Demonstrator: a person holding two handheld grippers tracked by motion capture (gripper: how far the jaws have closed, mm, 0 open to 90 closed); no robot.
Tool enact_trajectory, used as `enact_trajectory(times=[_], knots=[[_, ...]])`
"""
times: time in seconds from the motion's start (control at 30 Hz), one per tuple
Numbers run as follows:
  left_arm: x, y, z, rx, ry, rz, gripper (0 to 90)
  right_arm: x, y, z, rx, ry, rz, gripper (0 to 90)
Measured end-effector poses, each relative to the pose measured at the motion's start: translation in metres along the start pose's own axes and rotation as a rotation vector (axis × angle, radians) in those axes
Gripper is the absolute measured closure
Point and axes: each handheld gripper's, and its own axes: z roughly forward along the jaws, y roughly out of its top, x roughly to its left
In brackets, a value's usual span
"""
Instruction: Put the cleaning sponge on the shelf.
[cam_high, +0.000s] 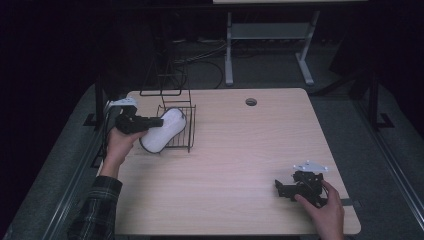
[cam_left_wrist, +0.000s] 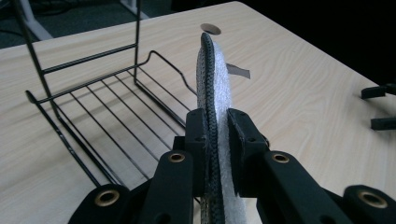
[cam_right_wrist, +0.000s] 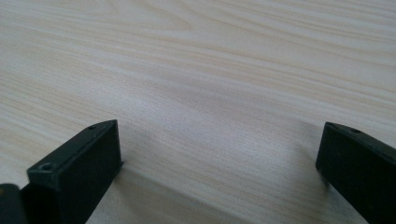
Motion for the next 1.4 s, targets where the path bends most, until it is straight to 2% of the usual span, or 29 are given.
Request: enact_trajectory(times=[0.17,0.27,0.4,0.43,0.53,0.73,0.83,0.97,1.07,1.4], knots=[[0.007,0.005,0.001,-0.015,0.019,-0.001,78.8,0.000,0.000,0.000,0.000,0.000,0.000,0.0],[0.010,0.007,0.002,-0.003,0.022,0.003,78.8,0.000,0.000,0.000,0.000,0.000,0.000,0.0],[0.015,0.011,0.004,-0.009,0.030,-0.009,78.8,0.000,0.000,0.000,0.000,0.000,0.000,0.0],[0.017,0.012,0.005,-0.027,0.031,-0.017,78.8,0.000,0.000,0.000,0.000,-0.001,0.000,0.0],[0.022,0.013,0.011,-0.003,0.031,-0.011,78.7,0.000,0.000,0.000,0.001,0.000,0.000,0.0],[0.028,0.016,0.022,0.002,0.030,-0.040,78.7,0.000,0.000,0.000,0.000,0.000,0.000,0.0],[0.031,0.016,0.025,-0.017,0.029,-0.047,78.7,0.000,0.000,0.000,0.000,0.000,0.000,0.0],[0.037,0.011,0.032,0.009,0.031,-0.063,78.4,0.000,0.000,0.000,0.001,0.000,0.001,0.0],[0.039,0.010,0.034,0.005,0.034,-0.075,77.9,0.000,0.000,0.000,0.000,0.000,0.000,0.0],[0.042,0.008,0.038,0.018,0.088,-0.071,74.2,0.000,0.000,0.000,0.000,0.000,0.000,0.0]])
